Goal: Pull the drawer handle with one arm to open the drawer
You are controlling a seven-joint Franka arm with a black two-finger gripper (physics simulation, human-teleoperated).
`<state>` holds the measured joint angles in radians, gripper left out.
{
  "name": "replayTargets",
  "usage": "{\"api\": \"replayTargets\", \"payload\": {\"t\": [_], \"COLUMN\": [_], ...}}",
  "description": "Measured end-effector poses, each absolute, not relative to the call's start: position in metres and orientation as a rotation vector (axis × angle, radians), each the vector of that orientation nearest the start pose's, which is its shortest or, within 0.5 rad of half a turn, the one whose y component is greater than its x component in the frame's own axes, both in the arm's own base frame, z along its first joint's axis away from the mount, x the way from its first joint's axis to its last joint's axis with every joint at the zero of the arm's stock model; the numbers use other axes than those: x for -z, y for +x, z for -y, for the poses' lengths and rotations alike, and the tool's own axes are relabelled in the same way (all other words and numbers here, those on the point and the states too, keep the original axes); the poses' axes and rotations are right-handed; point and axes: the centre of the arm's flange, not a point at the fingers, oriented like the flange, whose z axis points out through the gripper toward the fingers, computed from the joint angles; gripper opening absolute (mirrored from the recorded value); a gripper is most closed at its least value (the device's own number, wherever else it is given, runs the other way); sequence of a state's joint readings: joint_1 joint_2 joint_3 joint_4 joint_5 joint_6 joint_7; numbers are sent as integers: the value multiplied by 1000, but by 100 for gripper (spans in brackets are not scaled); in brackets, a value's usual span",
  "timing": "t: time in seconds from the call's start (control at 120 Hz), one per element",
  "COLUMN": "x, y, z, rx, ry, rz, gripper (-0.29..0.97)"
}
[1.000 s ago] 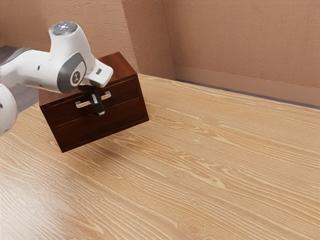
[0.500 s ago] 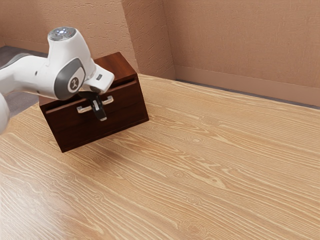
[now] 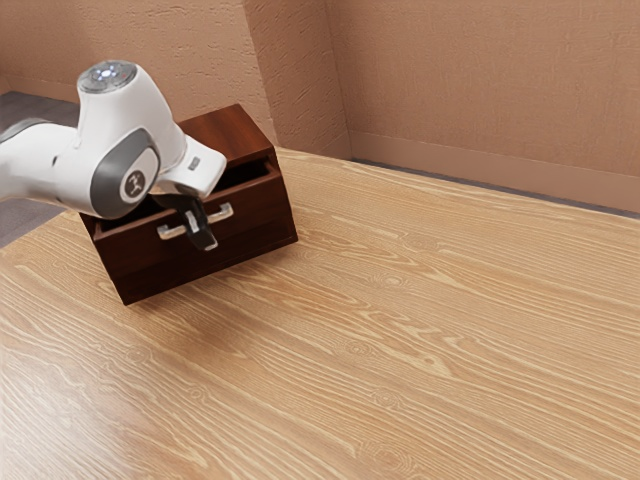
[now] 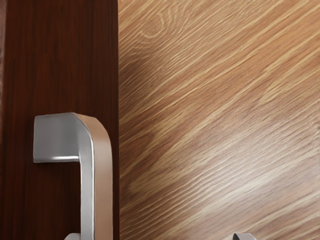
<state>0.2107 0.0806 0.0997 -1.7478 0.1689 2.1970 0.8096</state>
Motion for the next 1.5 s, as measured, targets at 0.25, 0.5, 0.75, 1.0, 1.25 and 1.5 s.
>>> {"api": "replayTargets", "payload": {"t": [0.25,0.5,0.75,1.0,1.25,1.5], "x": [-559,-559,-560,-560,-559,-560], "y": [576,565,551,544,537,526], "z": [-170,-157,-138,-120,-102,-90], "rx": [350,365,374,385,391,394], "ry": [-2671,-2668,-2668,-2667,-2667,-2662], "rz": [-812,-818,-828,-843,-854,-853], "gripper": [32,33,34,34,35,30]}}
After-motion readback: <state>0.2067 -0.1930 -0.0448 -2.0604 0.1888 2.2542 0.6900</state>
